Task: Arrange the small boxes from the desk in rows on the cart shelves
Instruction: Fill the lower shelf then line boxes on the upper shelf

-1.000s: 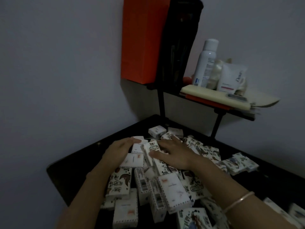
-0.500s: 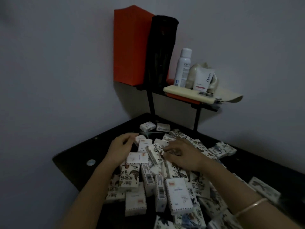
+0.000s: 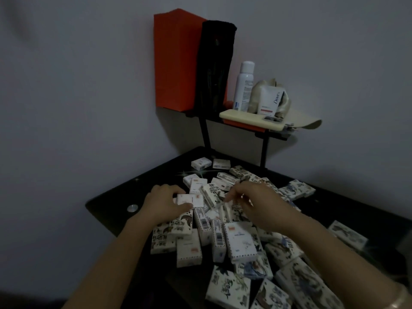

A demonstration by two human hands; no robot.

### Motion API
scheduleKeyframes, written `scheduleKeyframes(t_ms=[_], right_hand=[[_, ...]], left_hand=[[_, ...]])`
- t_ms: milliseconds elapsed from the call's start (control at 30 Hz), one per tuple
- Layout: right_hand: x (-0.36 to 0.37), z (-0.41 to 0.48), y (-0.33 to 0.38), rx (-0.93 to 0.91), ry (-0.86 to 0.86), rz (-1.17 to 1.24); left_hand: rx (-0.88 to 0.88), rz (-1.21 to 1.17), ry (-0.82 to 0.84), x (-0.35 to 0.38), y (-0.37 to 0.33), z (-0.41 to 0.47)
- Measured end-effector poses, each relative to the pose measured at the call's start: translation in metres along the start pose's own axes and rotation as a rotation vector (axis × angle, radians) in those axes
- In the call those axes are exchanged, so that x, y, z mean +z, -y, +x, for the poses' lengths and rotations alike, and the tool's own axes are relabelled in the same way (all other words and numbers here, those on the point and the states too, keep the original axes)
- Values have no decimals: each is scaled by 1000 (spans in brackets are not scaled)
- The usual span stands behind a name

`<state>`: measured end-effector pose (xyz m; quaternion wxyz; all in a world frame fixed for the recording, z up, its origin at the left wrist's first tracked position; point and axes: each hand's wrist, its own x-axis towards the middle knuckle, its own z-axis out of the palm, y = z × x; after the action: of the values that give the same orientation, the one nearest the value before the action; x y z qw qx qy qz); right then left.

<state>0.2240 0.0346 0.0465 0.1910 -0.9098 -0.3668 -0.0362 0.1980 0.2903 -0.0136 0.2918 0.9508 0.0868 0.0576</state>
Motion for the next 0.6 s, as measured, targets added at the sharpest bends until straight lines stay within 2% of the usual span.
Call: scheduleKeyframes(t_ms=[100, 233, 333, 467, 600], right_hand=[[-17, -24, 6, -1, 144, -22], [-18, -43, 11, 61, 294, -165], [-6, -49, 11, 78, 288, -128], [-1, -55, 12, 140, 228, 50], [-5, -67, 12, 168, 147, 214]], left_hand=[[66, -40, -107, 0, -5, -6], [97, -138, -227, -4, -20, -21], [142, -317, -244, -8, -31, -34], [202, -576, -155, -15, -53, -56], [230, -690, -56, -23, -87, -75]])
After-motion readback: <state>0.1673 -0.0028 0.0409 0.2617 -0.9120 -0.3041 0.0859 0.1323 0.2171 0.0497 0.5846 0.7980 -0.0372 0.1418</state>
